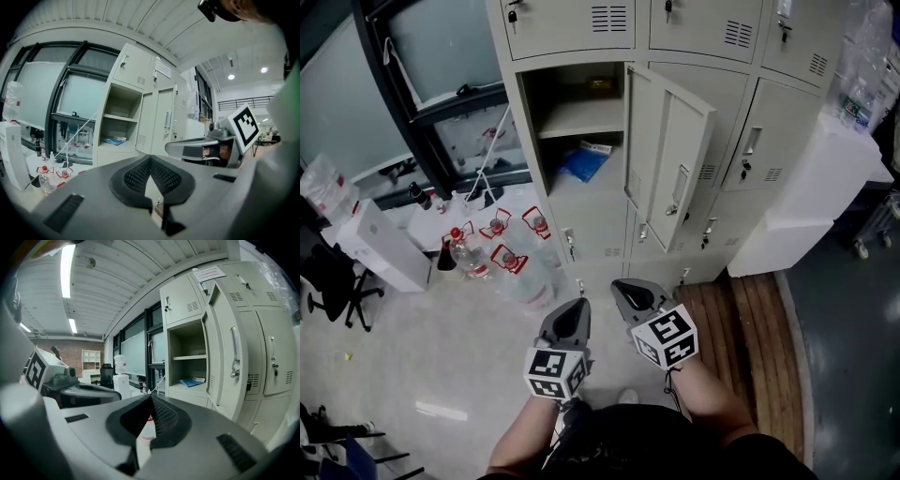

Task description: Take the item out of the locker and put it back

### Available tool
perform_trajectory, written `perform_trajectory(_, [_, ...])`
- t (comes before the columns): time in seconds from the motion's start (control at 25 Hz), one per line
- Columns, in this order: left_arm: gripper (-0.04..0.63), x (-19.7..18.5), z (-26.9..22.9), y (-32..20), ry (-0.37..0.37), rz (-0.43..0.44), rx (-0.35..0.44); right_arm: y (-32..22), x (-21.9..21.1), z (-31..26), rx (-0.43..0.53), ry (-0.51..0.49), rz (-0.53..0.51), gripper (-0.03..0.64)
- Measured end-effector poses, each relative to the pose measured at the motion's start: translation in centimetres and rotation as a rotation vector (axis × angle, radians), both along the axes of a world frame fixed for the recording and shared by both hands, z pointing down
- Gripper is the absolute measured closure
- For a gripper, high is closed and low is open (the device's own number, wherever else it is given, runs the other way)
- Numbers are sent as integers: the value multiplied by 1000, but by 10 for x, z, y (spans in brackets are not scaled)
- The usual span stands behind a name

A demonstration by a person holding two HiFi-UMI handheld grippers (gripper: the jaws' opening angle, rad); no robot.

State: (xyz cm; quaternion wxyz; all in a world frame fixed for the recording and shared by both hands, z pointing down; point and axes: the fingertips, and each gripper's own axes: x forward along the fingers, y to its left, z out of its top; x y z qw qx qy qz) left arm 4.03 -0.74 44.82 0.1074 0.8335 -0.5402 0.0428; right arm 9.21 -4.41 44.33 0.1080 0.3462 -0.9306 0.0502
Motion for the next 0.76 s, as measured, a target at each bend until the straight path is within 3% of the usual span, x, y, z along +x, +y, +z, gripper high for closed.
perform_trajectory(0.76, [591,-5,0,0,6,-25,3,0,-7,1,0,-6,-24,617])
